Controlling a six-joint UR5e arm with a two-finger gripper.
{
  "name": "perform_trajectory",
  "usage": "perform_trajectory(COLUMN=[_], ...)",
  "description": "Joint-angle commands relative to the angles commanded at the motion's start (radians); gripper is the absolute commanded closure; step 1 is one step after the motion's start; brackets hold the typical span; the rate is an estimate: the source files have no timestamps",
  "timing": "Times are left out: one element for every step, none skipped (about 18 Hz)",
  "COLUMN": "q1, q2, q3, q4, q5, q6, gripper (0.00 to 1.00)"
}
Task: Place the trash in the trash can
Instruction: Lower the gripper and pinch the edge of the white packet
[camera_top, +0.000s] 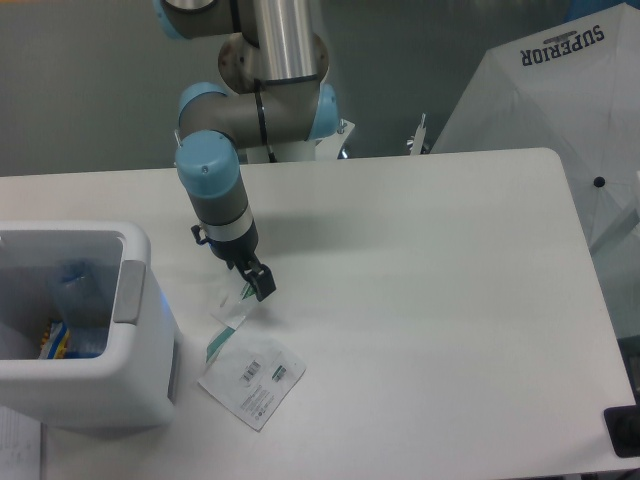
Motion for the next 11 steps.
perform_trajectory(q1=[0.002,0.003,0.005,0.006,0.008,0.012,0.017,0.024,0.034,0.047,0.061], q2=[0.002,0.006,0.009,0.009,0.009,0.009,0.012,0.017,0.024,0.032,0.052], q3=[0.003,0.005,0.005,0.005,0.005,0.008,0.008,0.006,0.006,0.006,0.008], q4=[0.000,0.000,-0.002,-0.002,-0.002,-0.002,-0.003,-0.003,-0.005,-0.005,-0.005], q5=[0.000,-0.002,-0.003,-0.003,-0.005,-0.014,-0.024,-0.029,-0.032,-0.038,-0.061], q6=[-0.009,-0.014,-0.014,-0.014,-0.014,-0.014,-0.015,-0.015,-0.015,-0.015,-0.015], gripper=[0.62,0.74,0.84,0.92,1.00,1.00,1.00,1.00,1.00,1.00,1.00])
